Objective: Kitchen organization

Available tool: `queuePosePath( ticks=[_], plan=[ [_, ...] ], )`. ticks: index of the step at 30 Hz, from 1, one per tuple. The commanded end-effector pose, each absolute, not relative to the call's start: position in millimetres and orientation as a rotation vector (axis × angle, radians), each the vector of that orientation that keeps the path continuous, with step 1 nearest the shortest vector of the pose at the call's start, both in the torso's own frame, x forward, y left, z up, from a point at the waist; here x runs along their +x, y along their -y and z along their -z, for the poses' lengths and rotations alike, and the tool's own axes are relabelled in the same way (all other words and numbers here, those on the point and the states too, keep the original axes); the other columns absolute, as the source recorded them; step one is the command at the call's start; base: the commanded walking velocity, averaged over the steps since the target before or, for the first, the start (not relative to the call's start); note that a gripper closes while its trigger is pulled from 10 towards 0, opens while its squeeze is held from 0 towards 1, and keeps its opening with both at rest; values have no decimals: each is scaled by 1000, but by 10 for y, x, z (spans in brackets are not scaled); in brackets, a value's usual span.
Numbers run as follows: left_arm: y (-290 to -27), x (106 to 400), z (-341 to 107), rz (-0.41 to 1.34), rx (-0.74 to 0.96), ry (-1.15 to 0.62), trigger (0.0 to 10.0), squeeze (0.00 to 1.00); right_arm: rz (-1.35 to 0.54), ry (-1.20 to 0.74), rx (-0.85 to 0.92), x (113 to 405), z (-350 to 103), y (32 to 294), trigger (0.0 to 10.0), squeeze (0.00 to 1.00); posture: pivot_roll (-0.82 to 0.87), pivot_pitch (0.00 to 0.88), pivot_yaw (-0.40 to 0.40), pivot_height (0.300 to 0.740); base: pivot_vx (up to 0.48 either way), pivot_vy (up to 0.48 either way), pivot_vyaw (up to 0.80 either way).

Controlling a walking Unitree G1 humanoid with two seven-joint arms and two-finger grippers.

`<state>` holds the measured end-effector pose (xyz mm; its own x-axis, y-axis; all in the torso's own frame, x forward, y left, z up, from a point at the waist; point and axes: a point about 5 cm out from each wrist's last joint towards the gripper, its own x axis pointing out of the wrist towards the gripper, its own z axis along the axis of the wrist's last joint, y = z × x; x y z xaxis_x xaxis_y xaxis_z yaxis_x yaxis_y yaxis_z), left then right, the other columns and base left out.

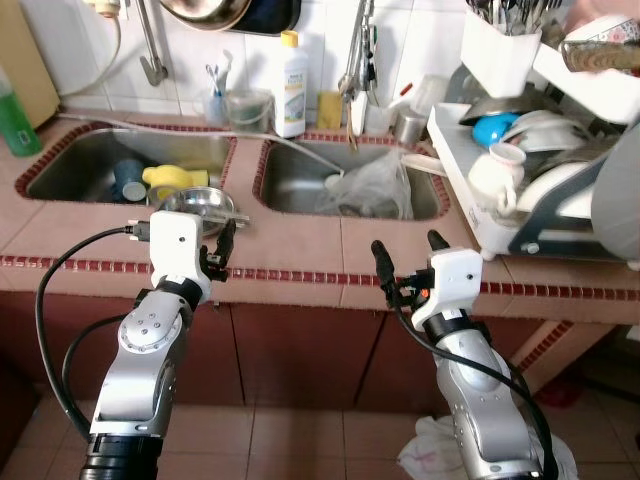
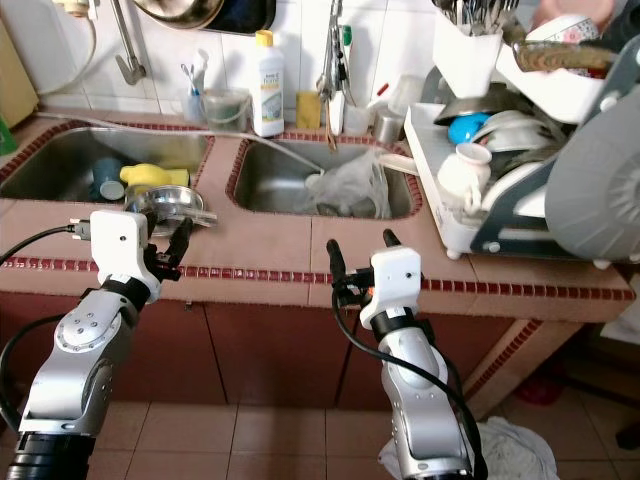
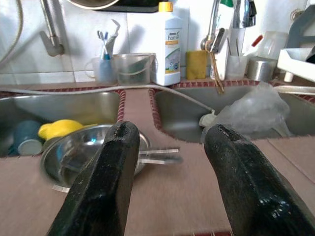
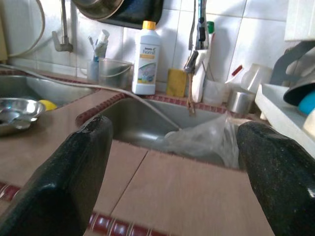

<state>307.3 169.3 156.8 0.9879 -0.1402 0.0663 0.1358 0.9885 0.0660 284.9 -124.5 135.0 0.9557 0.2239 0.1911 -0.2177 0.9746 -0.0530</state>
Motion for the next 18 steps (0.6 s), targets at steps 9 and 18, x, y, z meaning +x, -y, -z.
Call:
queuePosePath(
  ticks=[9,18],
  plan=[
    [-1701,3104,-1656,137,48,87,10000,0,-228,197,-35,2840,-1372,1259,10000,0,104,35,-38,740,276,0,0],
    [-1703,3113,-1656,128,30,84,10000,0,-228,174,-42,2834,-1344,1272,10000,0,97,34,-37,740,235,0,0]
  ],
)
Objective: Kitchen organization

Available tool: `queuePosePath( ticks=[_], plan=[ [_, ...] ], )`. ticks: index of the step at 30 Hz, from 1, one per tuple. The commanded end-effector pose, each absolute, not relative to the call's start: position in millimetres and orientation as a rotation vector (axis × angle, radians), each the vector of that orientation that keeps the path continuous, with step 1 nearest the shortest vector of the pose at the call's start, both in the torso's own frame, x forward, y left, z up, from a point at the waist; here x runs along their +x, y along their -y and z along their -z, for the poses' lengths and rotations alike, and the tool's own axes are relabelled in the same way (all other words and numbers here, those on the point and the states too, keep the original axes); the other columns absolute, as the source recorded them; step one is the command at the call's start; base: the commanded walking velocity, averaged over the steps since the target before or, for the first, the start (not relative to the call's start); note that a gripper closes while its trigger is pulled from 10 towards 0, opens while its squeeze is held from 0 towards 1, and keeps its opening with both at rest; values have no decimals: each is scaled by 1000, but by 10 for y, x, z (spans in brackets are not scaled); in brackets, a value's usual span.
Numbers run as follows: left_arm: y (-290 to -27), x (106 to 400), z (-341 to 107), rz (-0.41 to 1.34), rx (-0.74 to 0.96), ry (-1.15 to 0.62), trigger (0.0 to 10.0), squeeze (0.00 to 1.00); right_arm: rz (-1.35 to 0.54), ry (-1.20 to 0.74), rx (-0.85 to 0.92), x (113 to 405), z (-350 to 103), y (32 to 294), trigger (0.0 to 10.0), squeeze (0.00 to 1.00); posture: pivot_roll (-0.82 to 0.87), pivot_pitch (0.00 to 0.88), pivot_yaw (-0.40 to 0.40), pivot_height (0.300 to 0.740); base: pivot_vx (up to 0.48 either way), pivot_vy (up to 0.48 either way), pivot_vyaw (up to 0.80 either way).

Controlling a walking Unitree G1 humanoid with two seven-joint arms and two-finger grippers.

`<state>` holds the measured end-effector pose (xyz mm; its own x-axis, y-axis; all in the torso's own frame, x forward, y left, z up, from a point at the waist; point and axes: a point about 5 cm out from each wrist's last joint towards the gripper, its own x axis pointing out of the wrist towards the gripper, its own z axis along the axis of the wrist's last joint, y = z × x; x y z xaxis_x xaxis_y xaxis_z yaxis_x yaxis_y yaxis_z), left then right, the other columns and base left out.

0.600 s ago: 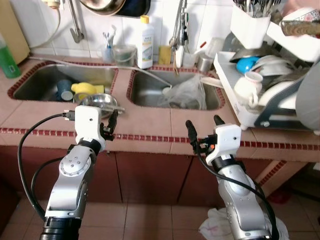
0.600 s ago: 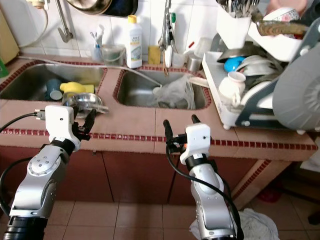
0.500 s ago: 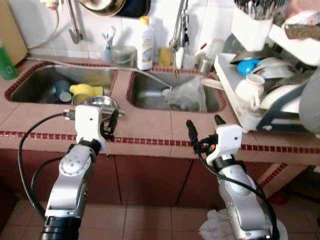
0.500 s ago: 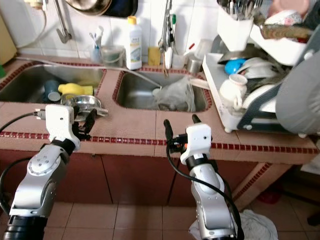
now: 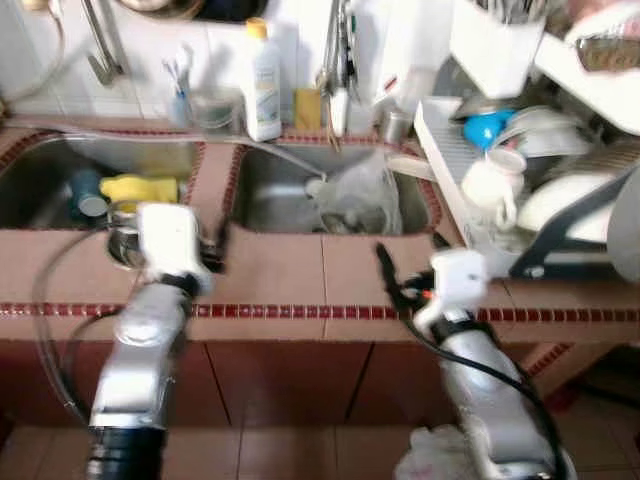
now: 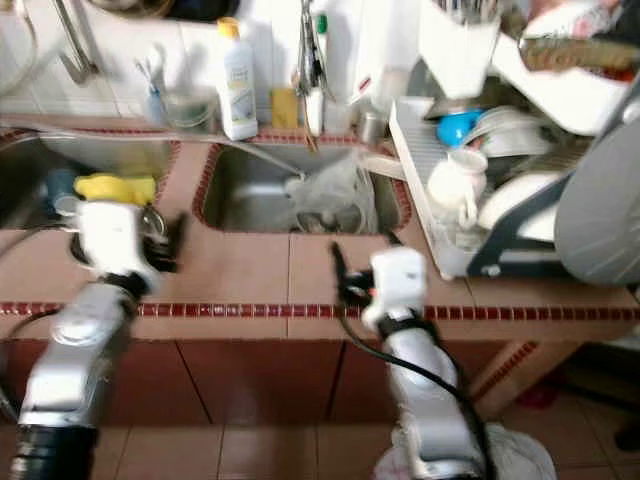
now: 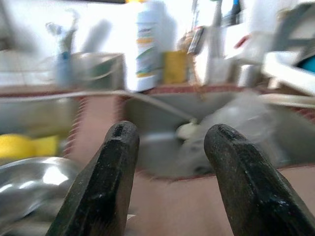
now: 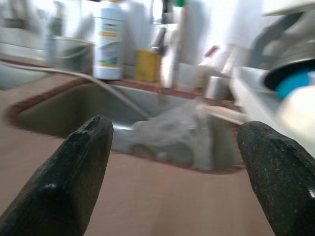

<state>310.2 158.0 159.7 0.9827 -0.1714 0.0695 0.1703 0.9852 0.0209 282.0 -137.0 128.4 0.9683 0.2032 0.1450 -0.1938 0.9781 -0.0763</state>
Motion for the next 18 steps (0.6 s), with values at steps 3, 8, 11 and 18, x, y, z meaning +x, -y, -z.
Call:
queuePosePath(
  ticks=[3,8,11,18],
  plan=[
    [-1702,3120,-1652,123,24,79,10000,0,-223,167,-44,2833,-1335,1280,10000,0,97,33,-36,740,0,0,0],
    [-1696,3132,-1654,119,18,78,10000,0,-186,138,-51,2831,-1310,1305,10000,0,88,31,-32,740,0,0,0],
    [-1687,3145,-1655,126,-13,75,10000,0,-110,93,-110,2846,-1256,1337,10000,0,88,27,-32,740,0,0,0],
    [-1674,3142,-1651,138,-10,74,10000,0,-208,97,-98,2815,-1239,1258,10000,0,87,22,-34,740,0,207,0]
  ],
)
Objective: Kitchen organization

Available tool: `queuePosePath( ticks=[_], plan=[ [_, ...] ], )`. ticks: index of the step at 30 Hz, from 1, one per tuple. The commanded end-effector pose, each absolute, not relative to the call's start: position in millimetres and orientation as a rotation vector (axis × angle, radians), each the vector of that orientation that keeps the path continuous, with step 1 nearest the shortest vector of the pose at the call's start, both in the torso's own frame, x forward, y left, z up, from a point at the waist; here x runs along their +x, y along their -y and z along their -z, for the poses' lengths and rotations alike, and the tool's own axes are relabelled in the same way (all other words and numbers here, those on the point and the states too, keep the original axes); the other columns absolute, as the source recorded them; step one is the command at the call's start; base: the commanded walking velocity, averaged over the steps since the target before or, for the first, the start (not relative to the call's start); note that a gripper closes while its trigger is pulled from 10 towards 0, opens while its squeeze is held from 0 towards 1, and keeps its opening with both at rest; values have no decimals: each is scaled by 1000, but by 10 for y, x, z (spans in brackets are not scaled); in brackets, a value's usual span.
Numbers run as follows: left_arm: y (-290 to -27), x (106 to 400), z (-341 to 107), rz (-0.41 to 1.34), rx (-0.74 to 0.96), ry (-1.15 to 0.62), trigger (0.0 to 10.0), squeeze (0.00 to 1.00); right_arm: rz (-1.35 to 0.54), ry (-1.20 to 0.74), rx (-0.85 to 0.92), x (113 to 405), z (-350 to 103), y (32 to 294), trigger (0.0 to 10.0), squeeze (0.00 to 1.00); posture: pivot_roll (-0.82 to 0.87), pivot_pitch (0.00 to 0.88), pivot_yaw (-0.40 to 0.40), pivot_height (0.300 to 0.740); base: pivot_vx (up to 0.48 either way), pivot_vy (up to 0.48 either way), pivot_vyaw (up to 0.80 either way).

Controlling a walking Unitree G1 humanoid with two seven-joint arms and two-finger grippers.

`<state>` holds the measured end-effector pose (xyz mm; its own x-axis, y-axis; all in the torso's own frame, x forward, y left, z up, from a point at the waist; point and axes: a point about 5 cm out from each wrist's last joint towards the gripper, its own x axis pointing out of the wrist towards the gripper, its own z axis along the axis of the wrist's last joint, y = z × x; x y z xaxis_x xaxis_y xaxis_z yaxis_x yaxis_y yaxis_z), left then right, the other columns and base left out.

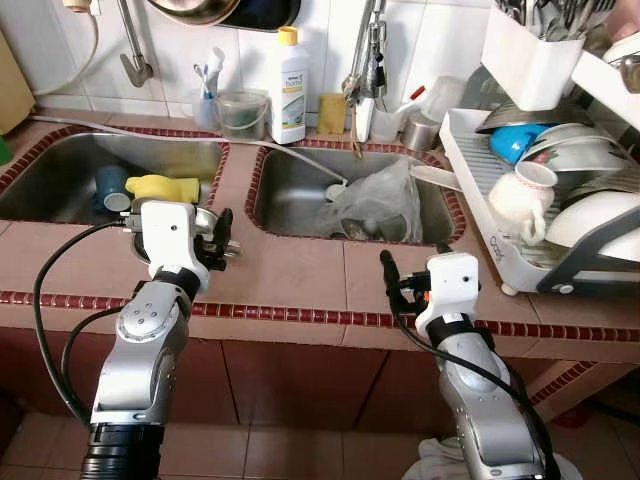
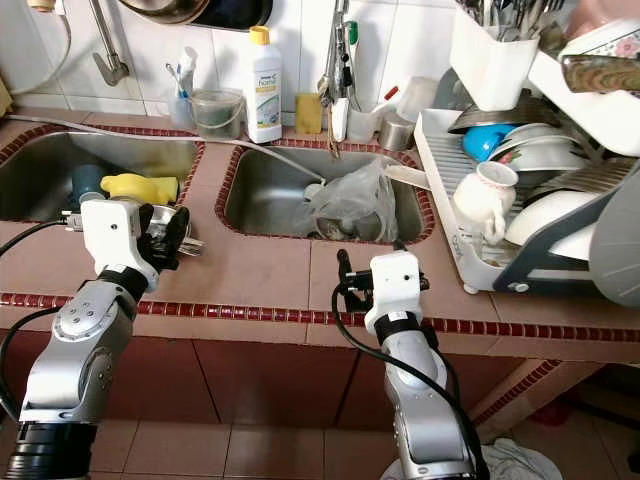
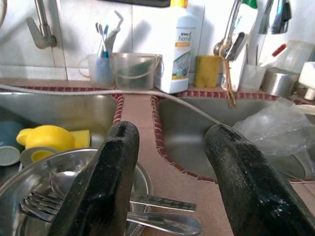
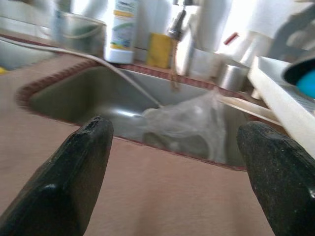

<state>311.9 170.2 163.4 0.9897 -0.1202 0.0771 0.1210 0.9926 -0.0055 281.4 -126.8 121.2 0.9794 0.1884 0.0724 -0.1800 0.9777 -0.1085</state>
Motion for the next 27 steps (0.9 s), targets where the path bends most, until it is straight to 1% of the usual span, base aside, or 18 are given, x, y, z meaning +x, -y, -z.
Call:
queuePosePath(
  ticks=[1,6,22,25,27],
  plan=[
    [-1671,3141,-1653,141,-6,75,10000,0,-208,96,-95,2810,-1239,1258,10000,0,89,21,-35,740,0,416,0],
    [-1660,3139,-1655,151,-3,78,10000,0,-219,104,-92,2814,-1249,1254,10000,0,89,16,-36,740,0,418,0],
    [-1628,3119,-1641,175,13,77,10000,0,-250,105,-100,2783,-1245,1218,10000,0,92,5,-40,740,272,377,0],
    [-1624,3115,-1640,177,19,78,10000,0,-254,107,-99,2783,-1244,1215,10000,0,92,5,-40,740,294,304,0],
    [-1610,3105,-1641,179,63,86,10000,0,-261,108,-100,2782,-1241,1208,10000,0,94,5,-39,740,0,0,0]
  ],
)
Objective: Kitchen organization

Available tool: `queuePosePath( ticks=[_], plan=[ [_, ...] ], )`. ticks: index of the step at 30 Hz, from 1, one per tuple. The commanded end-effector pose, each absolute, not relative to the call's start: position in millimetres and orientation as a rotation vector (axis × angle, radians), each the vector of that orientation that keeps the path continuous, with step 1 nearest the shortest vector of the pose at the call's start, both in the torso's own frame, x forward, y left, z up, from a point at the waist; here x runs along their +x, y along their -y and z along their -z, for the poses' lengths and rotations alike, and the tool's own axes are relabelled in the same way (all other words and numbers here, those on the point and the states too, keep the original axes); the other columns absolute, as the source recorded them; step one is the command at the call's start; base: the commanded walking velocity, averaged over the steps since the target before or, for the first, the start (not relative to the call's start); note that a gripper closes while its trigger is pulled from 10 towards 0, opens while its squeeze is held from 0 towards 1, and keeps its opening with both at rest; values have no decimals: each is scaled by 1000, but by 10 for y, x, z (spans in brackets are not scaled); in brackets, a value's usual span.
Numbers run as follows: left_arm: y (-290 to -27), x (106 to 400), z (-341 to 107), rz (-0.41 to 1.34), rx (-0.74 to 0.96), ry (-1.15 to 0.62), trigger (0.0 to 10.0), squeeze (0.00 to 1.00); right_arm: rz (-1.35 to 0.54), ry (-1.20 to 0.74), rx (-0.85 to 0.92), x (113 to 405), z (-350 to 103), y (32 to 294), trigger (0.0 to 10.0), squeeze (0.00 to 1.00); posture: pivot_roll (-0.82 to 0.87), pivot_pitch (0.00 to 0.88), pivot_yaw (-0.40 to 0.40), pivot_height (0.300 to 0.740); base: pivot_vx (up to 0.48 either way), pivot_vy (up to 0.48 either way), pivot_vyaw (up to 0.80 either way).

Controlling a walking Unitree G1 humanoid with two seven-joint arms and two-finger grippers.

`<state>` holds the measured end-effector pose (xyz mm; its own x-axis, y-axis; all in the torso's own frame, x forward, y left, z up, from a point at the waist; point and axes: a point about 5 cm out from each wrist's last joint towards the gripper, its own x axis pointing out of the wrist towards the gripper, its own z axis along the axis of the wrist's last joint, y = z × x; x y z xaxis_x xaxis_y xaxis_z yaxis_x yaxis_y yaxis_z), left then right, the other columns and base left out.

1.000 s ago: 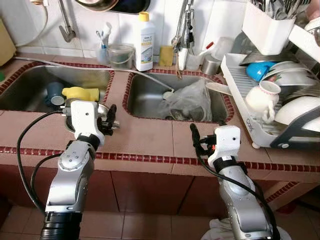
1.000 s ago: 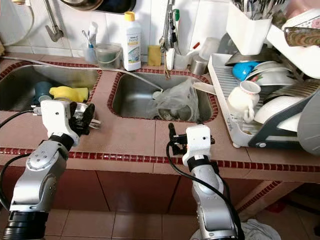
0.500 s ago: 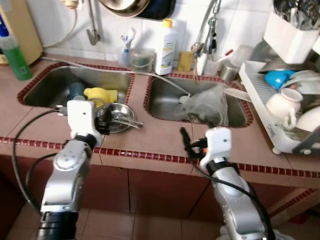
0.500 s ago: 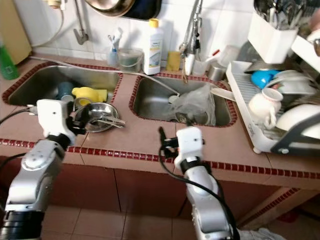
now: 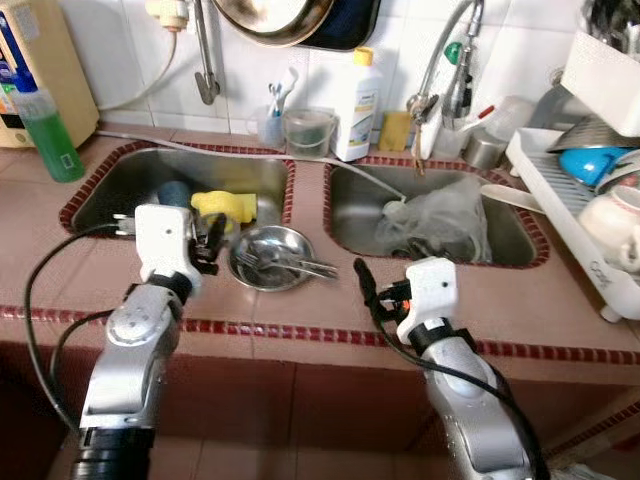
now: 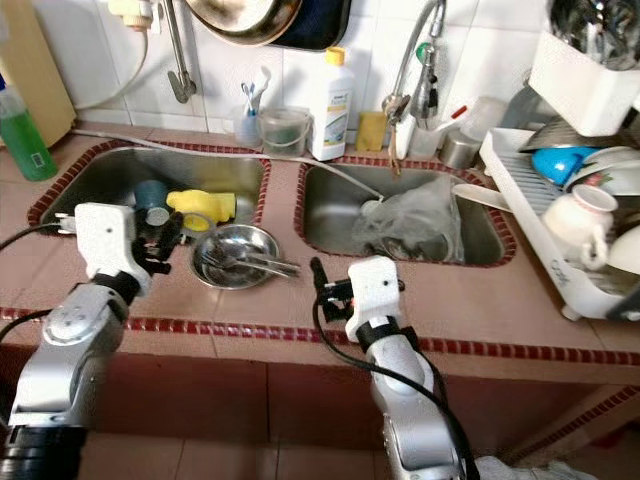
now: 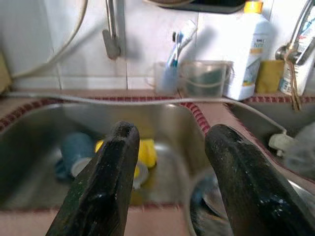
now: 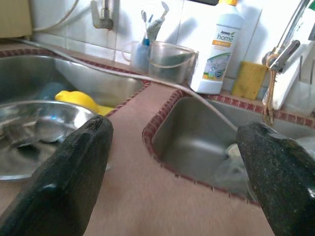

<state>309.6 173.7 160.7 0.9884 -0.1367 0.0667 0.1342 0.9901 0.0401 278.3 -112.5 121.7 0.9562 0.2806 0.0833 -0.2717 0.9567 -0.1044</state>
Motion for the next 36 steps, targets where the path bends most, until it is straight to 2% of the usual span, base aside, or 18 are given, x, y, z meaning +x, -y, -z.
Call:
queuePosePath(
  ticks=[1,11,20,29,36],
  plan=[
    [-1610,3105,-1641,179,63,86,10000,0,-261,108,-100,2782,-1241,1208,10000,0,94,5,-39,740,0,0,0],
    [-1574,3057,-1648,210,63,121,10000,0,-290,105,-106,2769,-1232,1218,10000,0,92,16,-36,740,0,0,0],
    [-1436,2888,-1647,394,188,198,10000,0,-358,114,-156,2748,-1194,1272,10000,0,91,34,-34,740,0,0,0],
    [-1389,2804,-1543,472,234,190,10000,0,-435,60,-89,2670,-973,1194,10000,0,97,31,-33,740,0,0,0],
    [-1399,2773,-1339,521,300,140,10000,0,-430,33,-138,2761,-873,1234,10000,0,96,27,-34,740,0,0,0]
  ],
)
